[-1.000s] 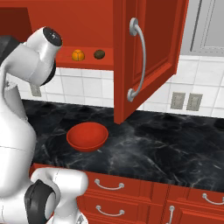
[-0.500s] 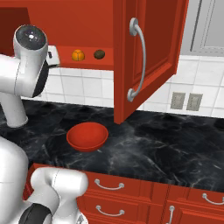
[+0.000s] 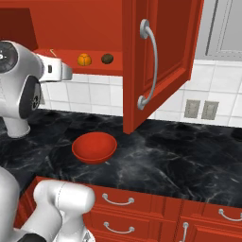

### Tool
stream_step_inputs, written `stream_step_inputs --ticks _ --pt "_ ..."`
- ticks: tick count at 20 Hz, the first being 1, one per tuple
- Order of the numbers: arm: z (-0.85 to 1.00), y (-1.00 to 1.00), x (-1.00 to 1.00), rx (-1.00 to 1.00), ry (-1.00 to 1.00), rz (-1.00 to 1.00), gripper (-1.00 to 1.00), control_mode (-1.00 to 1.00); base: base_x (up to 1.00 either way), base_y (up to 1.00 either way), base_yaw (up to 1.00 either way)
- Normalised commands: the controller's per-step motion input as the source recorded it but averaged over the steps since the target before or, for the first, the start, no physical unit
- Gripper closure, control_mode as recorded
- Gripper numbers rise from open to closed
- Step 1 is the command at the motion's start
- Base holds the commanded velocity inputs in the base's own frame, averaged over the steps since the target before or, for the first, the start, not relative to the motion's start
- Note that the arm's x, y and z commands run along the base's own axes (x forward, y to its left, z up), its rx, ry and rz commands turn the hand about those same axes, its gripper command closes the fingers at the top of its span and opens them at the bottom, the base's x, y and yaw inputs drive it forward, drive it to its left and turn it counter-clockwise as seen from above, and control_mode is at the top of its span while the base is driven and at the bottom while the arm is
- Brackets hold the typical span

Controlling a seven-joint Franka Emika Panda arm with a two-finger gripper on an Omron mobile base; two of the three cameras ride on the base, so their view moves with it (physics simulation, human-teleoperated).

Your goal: Open the cabinet. Pick the orange and kiwi from the cabinet and place them into the bowl. Then close the cabinet.

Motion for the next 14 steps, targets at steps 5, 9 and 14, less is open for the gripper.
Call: stream_step_inputs --ticks 5,9,14 --pt "0.06 -0.23 0.06 0.03 -0.03 -0.01 -1.0 -1.0 0.0 0.0 0.0" --pt "0.02 -0.31 0.45 0.05 -0.01 -0.01 -1.0 -1.0 0.0 0.0 0.0" --pt "0.0 -0.01 0.84 0.0 0.06 -0.01 -1.0 -1.0 0.0 0.0 0.0"
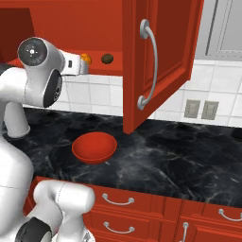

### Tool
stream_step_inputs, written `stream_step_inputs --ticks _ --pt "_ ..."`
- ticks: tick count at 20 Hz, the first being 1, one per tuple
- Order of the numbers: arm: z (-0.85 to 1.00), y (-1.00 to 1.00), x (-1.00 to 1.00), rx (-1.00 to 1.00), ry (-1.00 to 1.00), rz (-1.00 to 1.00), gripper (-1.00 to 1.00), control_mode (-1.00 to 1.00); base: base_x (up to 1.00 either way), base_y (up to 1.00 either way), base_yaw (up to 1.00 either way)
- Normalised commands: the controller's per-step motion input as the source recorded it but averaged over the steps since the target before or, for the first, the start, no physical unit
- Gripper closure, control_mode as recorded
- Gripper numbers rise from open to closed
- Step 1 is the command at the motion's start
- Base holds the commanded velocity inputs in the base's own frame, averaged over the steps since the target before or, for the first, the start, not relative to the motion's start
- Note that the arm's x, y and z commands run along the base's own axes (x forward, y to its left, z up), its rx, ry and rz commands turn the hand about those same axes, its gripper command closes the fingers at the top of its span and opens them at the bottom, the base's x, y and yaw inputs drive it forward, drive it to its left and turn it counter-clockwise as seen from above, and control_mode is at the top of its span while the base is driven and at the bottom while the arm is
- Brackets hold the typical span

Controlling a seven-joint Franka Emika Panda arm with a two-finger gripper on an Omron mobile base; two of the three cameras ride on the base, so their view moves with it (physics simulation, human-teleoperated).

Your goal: Open the cabinet. Pick the orange and kiwi from the cabinet and place them into the bowl. Then close the cabinet.

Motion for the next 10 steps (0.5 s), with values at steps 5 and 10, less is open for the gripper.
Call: stream_step_inputs --ticks 5,10 --pt "0.0 0.0 0.82 0.0 0.04 -0.03 -1.0 -1.0 0.0 0.0 0.0" --pt "0.0 0.0 0.73 0.0 0.01 -0.02 -1.0 -1.0 0.0 0.0 0.0"
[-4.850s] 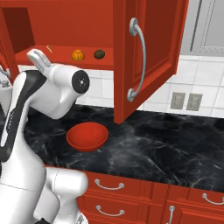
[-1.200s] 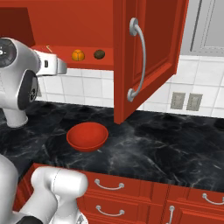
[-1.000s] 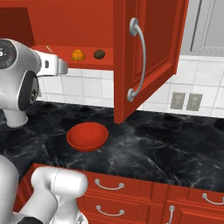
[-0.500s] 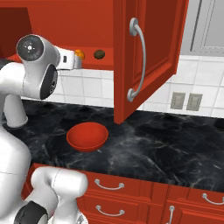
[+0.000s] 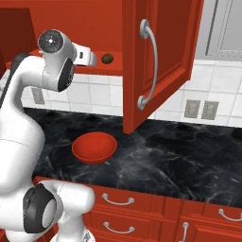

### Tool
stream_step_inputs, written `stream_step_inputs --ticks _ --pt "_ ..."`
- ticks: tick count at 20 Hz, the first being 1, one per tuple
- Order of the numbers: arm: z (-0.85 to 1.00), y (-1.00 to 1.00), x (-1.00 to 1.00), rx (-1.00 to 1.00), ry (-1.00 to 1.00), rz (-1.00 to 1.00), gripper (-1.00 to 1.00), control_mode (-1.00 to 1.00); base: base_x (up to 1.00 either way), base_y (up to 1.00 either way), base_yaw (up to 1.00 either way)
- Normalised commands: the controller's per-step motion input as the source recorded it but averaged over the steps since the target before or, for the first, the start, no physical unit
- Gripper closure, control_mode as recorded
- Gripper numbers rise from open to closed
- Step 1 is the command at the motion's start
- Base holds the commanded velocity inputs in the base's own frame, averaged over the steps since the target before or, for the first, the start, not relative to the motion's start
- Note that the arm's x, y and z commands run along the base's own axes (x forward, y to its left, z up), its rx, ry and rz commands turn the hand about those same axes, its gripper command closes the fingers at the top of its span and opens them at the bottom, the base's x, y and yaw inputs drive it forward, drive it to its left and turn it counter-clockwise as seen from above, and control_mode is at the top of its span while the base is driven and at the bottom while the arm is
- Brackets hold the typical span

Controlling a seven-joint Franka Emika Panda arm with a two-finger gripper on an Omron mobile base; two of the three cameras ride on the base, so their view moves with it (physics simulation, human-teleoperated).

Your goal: Open the cabinet. Pick the orange and kiwi from the cabinet and place them into the bowl. Then close the cabinet.

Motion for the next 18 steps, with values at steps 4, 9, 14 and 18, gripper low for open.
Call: stream_step_inputs --ticks 4,9,14,18 --pt "-0.06 0.17 0.65 0.0 0.0 0.0 -1.0 -1.0 0.0 0.0 0.0" --pt "-0.06 0.27 0.41 0.0 0.0 0.0 -1.0 -1.0 0.0 0.0 0.0" --pt "-0.01 0.04 0.17 0.0 0.0 -0.01 -1.0 -1.0 0.0 0.0 0.0" --pt "-0.05 0.0 0.1 0.0 0.0 0.0 -1.0 -1.0 0.0 0.0 0.0"
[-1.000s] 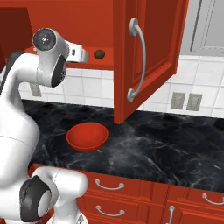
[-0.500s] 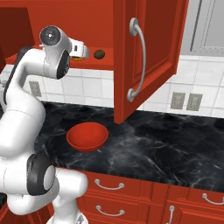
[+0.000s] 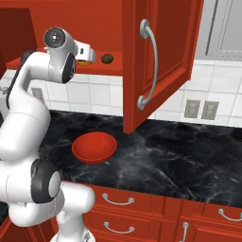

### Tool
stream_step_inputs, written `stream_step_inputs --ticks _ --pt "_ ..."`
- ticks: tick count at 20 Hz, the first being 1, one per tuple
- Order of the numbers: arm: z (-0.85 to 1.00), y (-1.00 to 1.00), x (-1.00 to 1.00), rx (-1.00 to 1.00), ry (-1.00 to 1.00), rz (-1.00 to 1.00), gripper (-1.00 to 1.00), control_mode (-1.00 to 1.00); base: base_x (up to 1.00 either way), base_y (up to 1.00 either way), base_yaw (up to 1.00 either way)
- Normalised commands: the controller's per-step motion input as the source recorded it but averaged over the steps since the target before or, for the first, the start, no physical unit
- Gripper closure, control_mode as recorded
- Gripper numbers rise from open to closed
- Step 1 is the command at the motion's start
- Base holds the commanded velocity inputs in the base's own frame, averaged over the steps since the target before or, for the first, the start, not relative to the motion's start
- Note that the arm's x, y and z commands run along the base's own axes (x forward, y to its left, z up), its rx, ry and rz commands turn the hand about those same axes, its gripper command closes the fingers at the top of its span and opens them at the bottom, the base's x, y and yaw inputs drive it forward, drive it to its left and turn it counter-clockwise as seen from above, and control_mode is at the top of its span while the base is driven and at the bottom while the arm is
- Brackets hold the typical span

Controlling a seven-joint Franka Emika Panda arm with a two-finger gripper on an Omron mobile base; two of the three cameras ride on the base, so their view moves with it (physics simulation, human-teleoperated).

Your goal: Open the cabinet. Pick the orange and kiwi from the cabinet and place them into the bowl. Then close the cabinet.

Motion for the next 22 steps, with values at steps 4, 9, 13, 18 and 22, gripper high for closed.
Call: stream_step_inputs --ticks 4,9,13,18,22 --pt "-0.07 0.0 0.18 0.0 0.0 0.0 -1.0 -1.0 0.0 0.0 0.0" --pt "-0.01 0.02 0.27 0.0 0.0 0.0 -1.0 -1.0 0.0 0.0 0.0" --pt "-0.07 0.12 0.43 0.0 0.01 0.0 -1.0 -1.0 0.0 0.0 0.0" --pt "-0.11 0.08 0.43 0.0 0.03 0.0 -1.0 -1.0 0.0 0.0 0.0" --pt "-0.1 0.0 0.4 0.0 0.01 0.0 -1.0 -1.0 0.0 0.0 0.0"
